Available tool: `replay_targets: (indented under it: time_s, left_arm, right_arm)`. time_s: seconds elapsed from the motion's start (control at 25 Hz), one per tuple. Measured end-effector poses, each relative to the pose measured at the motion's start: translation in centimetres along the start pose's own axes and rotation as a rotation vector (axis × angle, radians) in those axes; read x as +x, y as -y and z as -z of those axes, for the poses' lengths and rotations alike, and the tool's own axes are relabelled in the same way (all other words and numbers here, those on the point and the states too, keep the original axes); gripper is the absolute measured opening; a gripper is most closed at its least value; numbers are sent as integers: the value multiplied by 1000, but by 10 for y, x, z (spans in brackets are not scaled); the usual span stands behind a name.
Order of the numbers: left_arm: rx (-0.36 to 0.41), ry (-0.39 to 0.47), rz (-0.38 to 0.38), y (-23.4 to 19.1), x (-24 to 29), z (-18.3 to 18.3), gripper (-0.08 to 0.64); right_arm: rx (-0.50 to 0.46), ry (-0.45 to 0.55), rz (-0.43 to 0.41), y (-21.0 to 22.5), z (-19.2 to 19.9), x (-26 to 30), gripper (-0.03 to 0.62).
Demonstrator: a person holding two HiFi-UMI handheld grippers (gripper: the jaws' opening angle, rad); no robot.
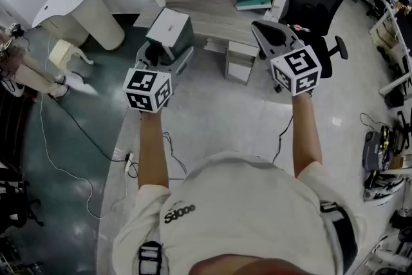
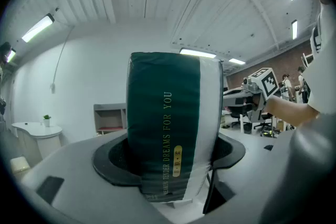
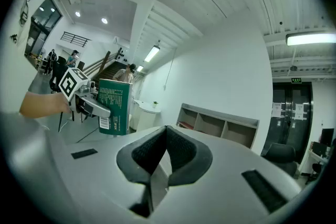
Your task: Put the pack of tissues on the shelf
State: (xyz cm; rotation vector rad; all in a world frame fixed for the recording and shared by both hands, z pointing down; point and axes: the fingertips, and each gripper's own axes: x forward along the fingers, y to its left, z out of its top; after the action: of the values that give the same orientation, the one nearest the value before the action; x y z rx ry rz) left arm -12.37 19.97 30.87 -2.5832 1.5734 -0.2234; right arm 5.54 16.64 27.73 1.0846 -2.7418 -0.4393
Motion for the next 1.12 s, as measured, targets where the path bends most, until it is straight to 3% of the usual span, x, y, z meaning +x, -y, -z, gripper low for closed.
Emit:
replay_targets:
  time_s: [0.44,0.88,1.12]
  left_arm:
    - [12,-1,16,-24,-16,3,377]
    - [-20,0,34,-42,-34,23,377]
    - [-24,-13,25,-55,-28,32,377]
  right_arm:
    - [31,11,4,-25,-17,17,6]
    - [74,-26,57,-44,-8,18,6]
    - [72,-19,44,-46,-7,34,6]
